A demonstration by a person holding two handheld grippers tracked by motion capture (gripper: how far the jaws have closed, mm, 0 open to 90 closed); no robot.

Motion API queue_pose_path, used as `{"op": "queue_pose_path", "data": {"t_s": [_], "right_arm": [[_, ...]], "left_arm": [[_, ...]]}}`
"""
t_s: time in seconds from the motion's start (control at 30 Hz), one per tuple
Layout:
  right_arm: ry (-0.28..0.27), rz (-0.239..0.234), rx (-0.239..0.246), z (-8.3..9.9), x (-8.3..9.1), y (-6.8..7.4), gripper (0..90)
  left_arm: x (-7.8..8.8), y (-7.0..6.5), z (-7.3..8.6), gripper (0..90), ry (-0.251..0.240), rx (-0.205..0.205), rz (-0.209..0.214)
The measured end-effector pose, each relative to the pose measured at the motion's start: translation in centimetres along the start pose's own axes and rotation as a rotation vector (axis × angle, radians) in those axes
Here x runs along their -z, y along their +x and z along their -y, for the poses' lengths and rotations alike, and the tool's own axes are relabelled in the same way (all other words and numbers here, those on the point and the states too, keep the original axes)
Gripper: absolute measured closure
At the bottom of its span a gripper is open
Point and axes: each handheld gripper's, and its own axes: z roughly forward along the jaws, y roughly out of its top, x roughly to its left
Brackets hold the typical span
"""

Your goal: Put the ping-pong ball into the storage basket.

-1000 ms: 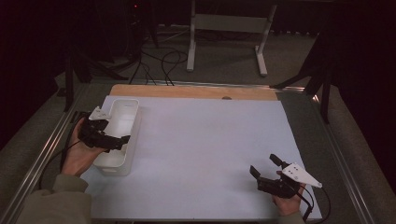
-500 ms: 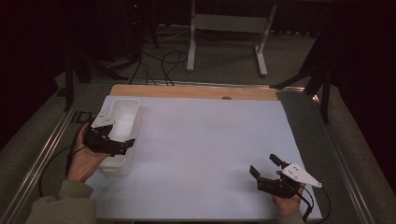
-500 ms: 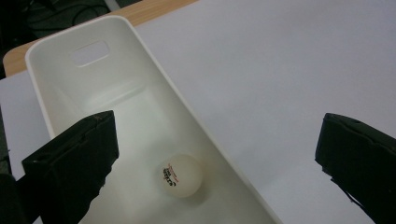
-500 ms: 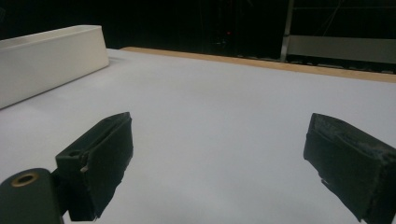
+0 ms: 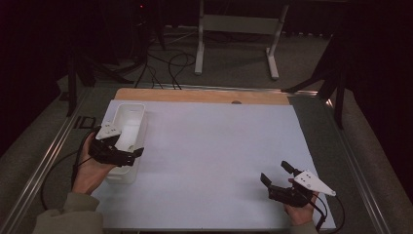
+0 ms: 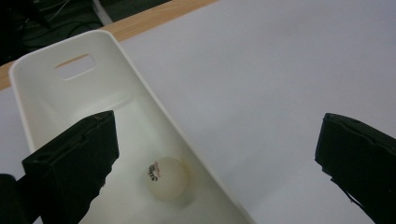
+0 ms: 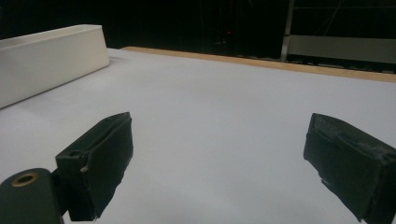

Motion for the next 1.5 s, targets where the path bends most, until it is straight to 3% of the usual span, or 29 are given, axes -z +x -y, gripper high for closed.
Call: {"op": "queue_pose_path", "data": {"t_s": [0.8,1.17,1.5], "right_arm": [[0.002,0.002,0.004,0.0,0.0,0.1,8.1],[0.002,0.001,0.006,0.0,-0.1,0.1,8.1],[0.005,0.0,0.009,0.0,-0.2,0.1,8.1]], "left_arm": [[-0.3,-2.5,0.8,0.2,-0.098,-0.047,0.028],[-0.1,-3.5,1.5,0.2,-0.174,-0.052,0.054],[-0.1,-4.3,2.9,0.1,-0.252,-0.033,0.068]]}}
